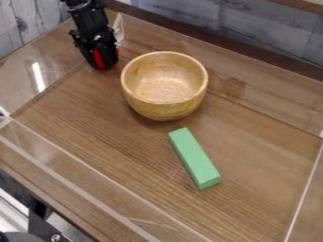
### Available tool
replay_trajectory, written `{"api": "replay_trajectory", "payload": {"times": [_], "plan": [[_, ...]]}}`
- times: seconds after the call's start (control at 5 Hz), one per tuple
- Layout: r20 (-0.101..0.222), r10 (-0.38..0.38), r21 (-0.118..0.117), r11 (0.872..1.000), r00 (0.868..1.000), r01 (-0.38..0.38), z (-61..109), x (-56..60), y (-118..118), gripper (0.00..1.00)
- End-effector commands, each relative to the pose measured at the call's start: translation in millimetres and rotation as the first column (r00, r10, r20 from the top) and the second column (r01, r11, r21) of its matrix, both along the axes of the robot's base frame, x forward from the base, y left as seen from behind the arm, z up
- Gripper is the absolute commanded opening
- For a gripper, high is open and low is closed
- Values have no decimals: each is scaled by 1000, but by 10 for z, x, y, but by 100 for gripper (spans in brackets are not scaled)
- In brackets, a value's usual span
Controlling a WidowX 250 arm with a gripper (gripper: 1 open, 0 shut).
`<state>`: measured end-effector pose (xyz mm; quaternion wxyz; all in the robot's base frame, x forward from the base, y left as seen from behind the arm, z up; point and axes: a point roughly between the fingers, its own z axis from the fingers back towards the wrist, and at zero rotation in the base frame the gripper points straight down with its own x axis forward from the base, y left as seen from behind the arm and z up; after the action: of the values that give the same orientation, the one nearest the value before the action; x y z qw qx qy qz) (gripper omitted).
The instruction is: Move the red fruit to the left
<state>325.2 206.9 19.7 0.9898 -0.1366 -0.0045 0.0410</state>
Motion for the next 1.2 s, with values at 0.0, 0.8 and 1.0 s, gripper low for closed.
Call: {"api": "replay_trajectory", "payload": {"times": [0.0, 0.8, 1.0], "plan": [[-16, 48, -11, 999, 999, -48, 6, -184, 288, 0], [-57, 58, -73, 995, 997, -62, 27, -322, 377, 100], [-56, 90, -69, 993, 994, -94, 196, -340, 337, 100]]}}
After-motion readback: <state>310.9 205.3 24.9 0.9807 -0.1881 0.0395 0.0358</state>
